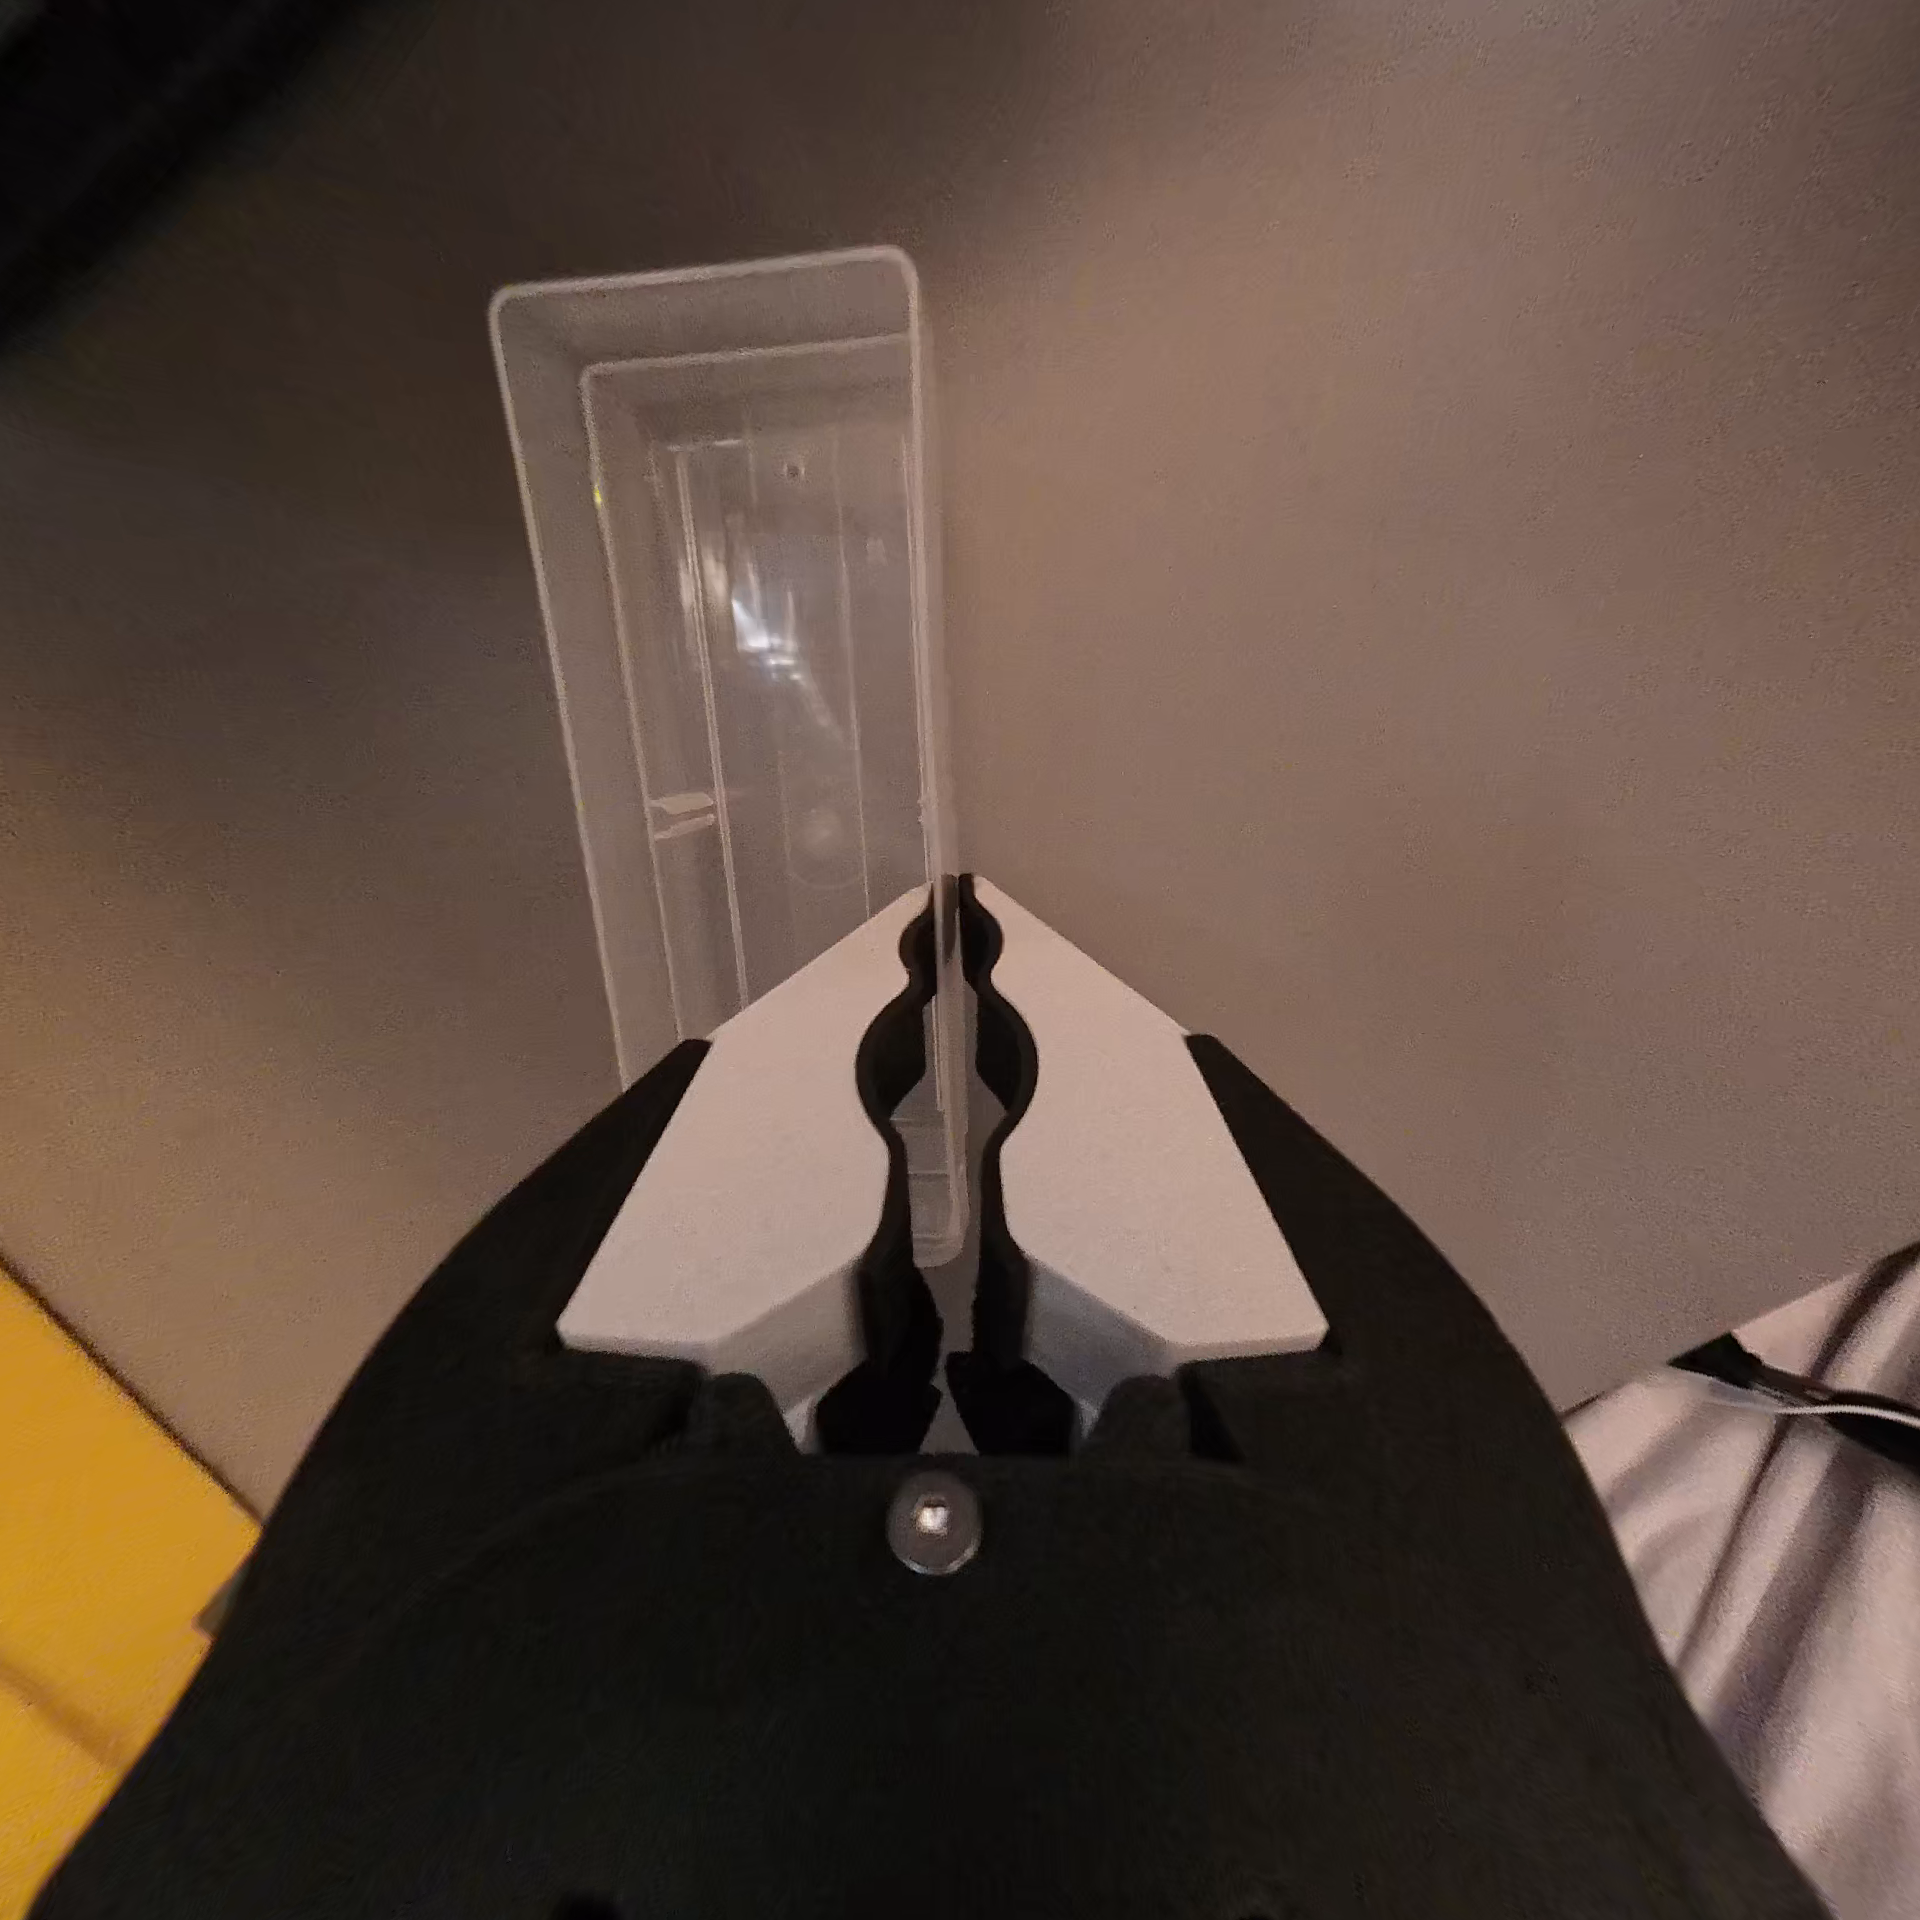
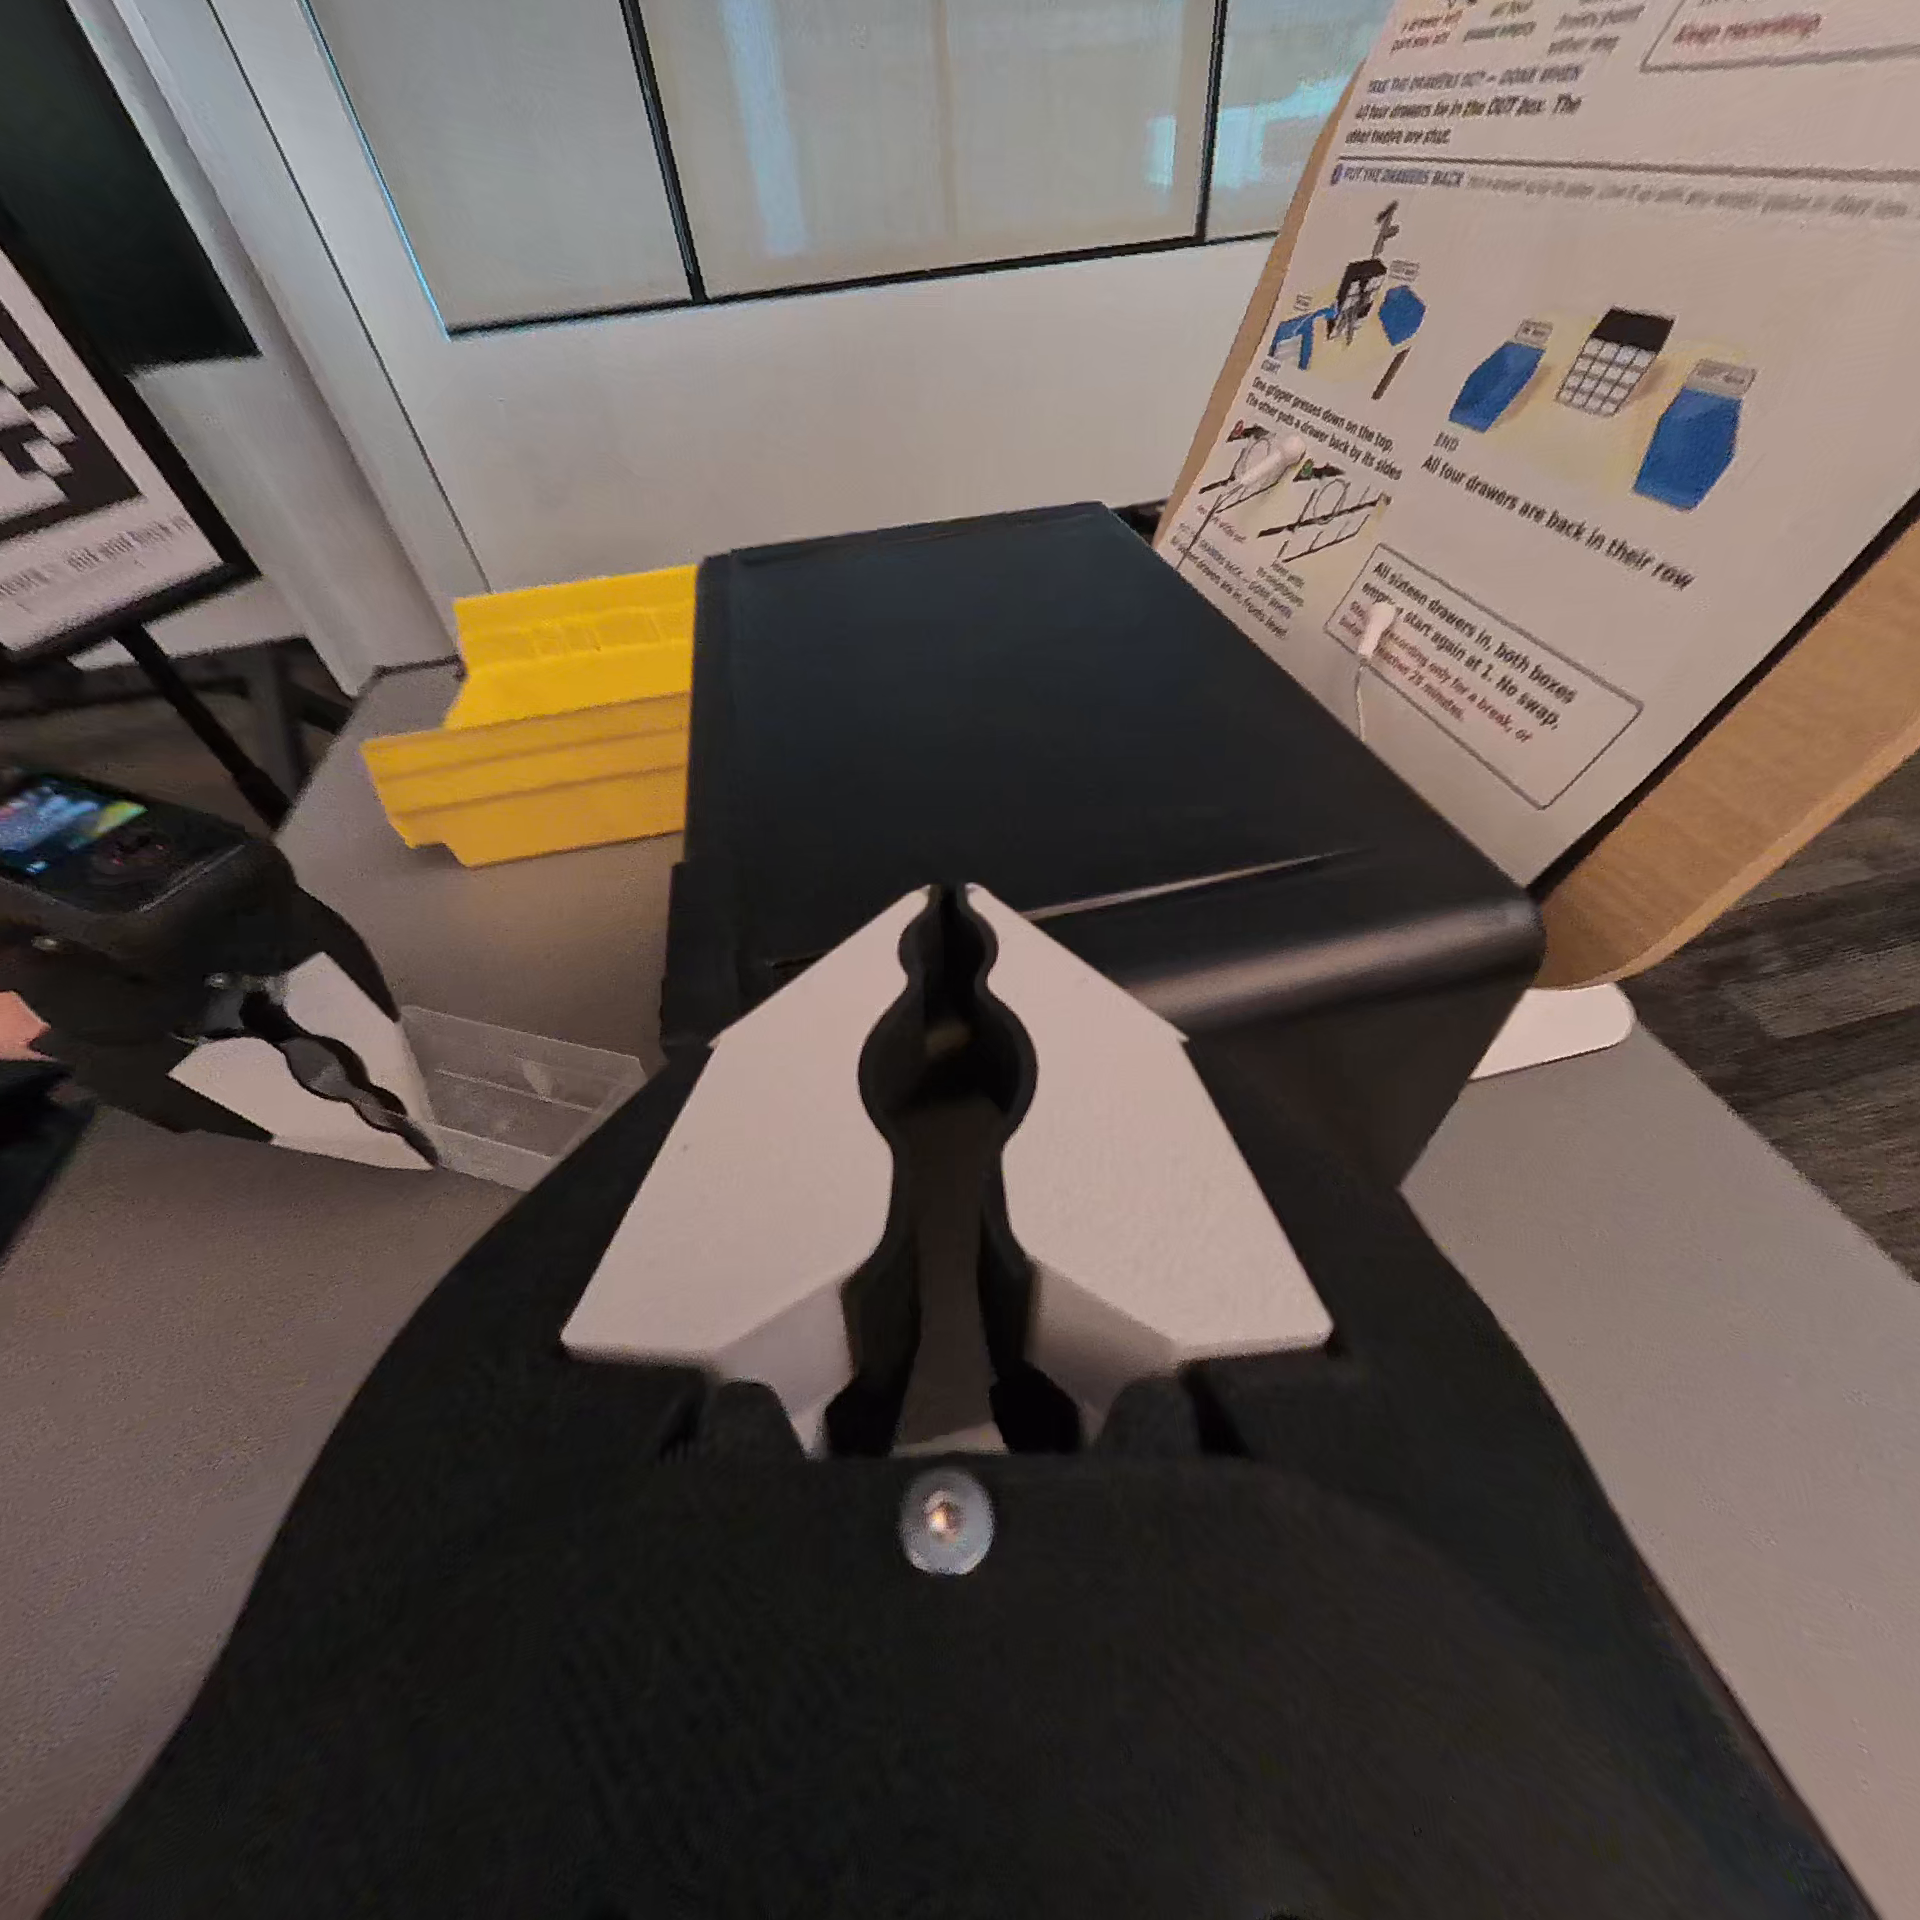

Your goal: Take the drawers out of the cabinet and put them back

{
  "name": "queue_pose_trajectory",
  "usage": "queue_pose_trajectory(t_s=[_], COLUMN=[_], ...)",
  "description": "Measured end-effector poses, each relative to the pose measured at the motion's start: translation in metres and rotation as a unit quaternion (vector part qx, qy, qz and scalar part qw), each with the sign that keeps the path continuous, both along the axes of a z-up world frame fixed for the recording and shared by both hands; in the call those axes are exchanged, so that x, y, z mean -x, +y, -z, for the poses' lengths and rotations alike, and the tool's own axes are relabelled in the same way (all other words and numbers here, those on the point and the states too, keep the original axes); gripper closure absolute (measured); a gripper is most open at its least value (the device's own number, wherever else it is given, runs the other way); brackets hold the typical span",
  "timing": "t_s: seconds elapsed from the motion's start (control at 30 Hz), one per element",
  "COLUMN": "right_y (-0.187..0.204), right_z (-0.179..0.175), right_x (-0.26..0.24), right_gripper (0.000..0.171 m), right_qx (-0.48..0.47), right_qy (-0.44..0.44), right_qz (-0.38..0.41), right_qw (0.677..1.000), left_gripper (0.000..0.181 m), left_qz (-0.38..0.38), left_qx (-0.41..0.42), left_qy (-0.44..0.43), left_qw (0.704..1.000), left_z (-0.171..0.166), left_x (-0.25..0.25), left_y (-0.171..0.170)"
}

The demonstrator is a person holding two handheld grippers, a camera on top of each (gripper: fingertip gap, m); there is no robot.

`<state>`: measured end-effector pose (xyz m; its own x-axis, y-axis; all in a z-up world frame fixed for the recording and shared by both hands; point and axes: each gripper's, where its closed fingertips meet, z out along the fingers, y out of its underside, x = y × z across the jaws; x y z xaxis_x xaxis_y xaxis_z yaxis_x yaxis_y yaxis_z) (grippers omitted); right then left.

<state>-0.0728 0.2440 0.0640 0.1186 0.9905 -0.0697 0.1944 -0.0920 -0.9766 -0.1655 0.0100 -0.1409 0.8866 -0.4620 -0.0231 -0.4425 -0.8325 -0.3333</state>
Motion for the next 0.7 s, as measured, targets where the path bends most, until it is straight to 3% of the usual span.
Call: queue_pose_trajectory(t_s=[0.2, 0.53, 0.63, 0.7], right_y=[0.000, -0.001, -0.001, -0.001], right_z=[0.000, 0.000, 0.000, 0.000], right_x=[0.000, 0.000, 0.000, 0.000], right_gripper=[0.171, 0.171, 0.171, 0.171], right_qx=[-0.031, -0.006, -0.008, -0.007], right_qy=[-0.021, -0.003, -0.004, -0.004], right_qz=[0.017, 0.006, 0.008, 0.008], right_qw=[0.999, 1.000, 1.000, 1.000], left_gripper=[0.181, 0.181, 0.159, 0.157], left_qz=[-0.006, 0.053, 0.074, 0.093], left_qx=[0.008, 0.022, 0.020, -0.011], left_qy=[0.020, 0.013, -0.020, -0.036], left_qw=[1.000, 0.998, 0.997, 0.995], left_z=[0.007, 0.014, 0.008, -0.003], left_x=[-0.012, -0.073, -0.096, -0.105], left_y=[0.012, 0.020, 0.025, 0.030])
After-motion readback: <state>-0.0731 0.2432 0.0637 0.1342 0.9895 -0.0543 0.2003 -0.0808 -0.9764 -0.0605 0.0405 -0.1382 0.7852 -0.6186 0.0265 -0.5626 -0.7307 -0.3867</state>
